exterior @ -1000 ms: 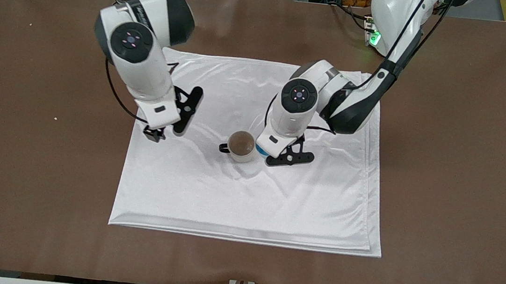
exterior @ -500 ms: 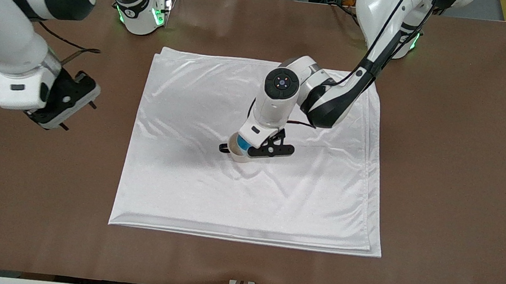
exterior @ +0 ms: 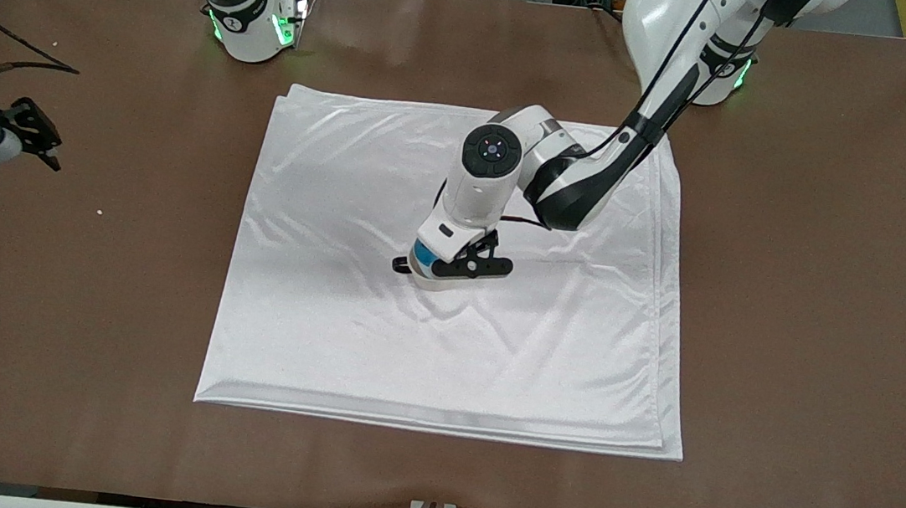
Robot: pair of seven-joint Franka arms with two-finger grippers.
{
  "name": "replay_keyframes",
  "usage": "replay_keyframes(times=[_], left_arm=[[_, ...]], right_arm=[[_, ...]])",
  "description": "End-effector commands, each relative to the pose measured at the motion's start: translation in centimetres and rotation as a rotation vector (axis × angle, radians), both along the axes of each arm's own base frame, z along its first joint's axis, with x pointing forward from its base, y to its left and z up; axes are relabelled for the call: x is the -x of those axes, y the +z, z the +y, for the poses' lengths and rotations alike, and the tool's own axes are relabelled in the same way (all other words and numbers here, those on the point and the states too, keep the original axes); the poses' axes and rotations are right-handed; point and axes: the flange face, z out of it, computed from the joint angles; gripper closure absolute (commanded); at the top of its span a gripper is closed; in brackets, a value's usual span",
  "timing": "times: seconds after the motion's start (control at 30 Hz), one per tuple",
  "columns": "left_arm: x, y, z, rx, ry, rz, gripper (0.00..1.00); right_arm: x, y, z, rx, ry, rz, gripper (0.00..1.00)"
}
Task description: Place blue cup into white mug on cloth
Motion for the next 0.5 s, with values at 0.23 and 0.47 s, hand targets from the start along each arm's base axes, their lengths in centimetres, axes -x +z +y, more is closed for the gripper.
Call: replay_keyframes(times=[0.23, 0.47], left_arm=[[0.1, -2.1, -0.5, -0.008, 0.015, -0.011, 1.0], [0.1, -2.3, -0.5, -0.011, 0.001, -0.017, 0.0]], right_arm=[[1.0, 1.7, -3.5, -0.005, -0.22, 0.006, 0.17], [1.8, 1.5, -5.0, -0.011, -0.346, 0.041, 0.09]])
